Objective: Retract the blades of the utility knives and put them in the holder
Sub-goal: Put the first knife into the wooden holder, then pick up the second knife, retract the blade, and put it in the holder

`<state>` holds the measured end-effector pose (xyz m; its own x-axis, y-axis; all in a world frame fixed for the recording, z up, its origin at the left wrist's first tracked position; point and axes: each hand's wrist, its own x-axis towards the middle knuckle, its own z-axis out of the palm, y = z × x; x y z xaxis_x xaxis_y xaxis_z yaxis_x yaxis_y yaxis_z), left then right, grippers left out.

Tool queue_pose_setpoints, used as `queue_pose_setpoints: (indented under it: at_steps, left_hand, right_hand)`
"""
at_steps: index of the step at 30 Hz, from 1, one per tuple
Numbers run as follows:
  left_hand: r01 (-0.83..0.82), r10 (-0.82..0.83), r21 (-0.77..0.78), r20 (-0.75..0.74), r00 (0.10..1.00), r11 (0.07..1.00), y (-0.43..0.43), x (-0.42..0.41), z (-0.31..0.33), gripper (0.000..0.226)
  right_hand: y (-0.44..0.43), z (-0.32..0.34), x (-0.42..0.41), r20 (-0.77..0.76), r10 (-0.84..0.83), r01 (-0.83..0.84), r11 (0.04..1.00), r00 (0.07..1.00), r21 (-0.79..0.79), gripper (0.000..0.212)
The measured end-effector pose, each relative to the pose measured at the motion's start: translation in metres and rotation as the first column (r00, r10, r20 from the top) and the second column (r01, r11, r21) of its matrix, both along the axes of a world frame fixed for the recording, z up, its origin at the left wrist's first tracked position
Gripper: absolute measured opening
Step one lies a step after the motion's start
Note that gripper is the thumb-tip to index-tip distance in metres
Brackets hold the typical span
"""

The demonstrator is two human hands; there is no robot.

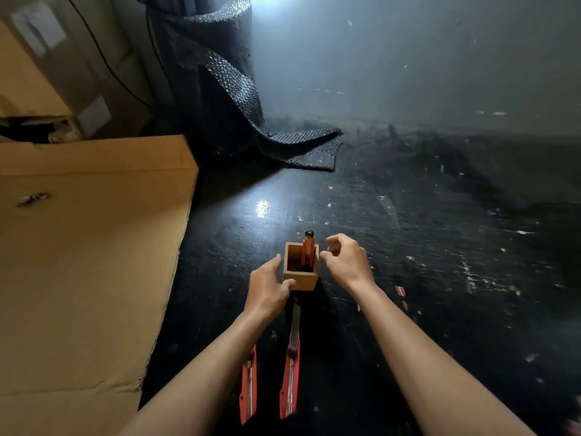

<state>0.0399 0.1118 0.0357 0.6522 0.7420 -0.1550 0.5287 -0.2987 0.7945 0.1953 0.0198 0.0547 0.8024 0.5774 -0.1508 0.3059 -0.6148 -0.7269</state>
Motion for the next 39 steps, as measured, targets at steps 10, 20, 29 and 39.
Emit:
queue_pose_setpoints:
  at_steps: [10,20,29,39]
  left_hand:
    - [0.045,-0.052,-0.050,-0.151,0.987,0.998,-0.055,-0.063,-0.026,0.039]
    - [0.023,-0.074,-0.230,-0.217,0.973,0.973,-0.097,-0.098,-0.062,0.035]
    - [-0.101,0.067,-0.484,-0.088,0.994,0.869,-0.108,-0.109,-0.065,0.041]
    - [0.033,0.098,-0.551,0.207,0.973,0.834,-0.088,-0.102,-0.003,0.038]
  right_hand:
    - [-0.067,-0.029,-0.072,-0.130,0.007,-0.027,0.987,0.992,-0.156,0.031]
    - [-0.111,-0.075,-0.147,-0.462,0.111,-0.252,0.933,0.880,-0.257,0.040]
    - [-0.123,-0.072,-0.170,-0.492,0.017,-0.065,0.995,0.871,-0.081,0.019]
    - [-0.120,-0.018,-0.141,-0.476,0.117,-0.004,0.972,0.872,0.233,0.027]
